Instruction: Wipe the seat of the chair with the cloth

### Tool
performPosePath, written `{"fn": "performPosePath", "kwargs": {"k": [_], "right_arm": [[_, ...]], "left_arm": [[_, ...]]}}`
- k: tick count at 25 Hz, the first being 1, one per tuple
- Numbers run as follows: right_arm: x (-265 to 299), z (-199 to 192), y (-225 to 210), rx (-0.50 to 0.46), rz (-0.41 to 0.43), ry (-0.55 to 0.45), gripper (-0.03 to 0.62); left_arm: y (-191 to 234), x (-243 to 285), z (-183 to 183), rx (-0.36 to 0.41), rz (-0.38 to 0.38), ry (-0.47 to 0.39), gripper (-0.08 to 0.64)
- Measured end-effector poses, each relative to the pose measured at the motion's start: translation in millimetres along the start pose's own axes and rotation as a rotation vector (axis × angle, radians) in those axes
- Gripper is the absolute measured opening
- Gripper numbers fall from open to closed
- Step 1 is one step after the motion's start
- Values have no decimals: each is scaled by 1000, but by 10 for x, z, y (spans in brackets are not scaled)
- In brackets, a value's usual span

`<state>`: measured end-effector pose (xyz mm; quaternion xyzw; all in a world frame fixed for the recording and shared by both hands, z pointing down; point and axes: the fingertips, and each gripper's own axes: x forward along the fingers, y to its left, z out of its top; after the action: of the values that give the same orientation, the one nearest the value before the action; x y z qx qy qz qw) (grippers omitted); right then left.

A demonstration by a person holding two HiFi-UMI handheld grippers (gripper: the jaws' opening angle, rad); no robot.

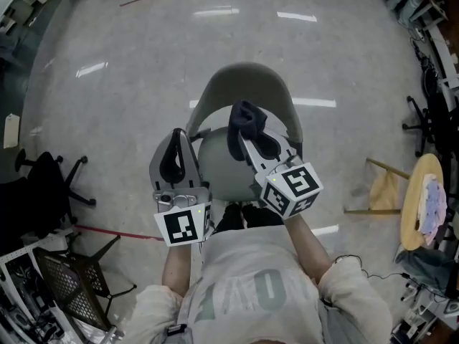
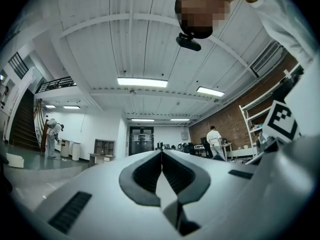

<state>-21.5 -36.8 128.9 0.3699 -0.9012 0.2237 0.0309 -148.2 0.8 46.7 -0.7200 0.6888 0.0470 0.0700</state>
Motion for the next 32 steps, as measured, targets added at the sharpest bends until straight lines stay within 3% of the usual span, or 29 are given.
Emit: {"fn": "performPosePath", "kwargs": {"k": [2,5,7,12,17,23,32], "right_arm": [[194,-190,-39,96,34,24,57],[539,-655,-171,152,34,83,57],[757,-1107,-271,182,21,140,57],[1272,-2286,-509,301,21,248,57],[1771,-3261,-628,394,28,349,57],[2170,-4063,-817,524,9,432,57],[2407,-4639,-970,525,-27,550,57]], "left_arm": [[8,44,-198,-6,-5,15,15],[109,77,-626,-46,15,31,15],[190,12,-1023,-67,43,67,15],[264,-207,-2013,-36,72,144,15],[422,-353,-2665,-41,87,172,15],[343,-450,-3206,-60,65,196,15],[287,-570,-3451,-79,62,233,15]]}}
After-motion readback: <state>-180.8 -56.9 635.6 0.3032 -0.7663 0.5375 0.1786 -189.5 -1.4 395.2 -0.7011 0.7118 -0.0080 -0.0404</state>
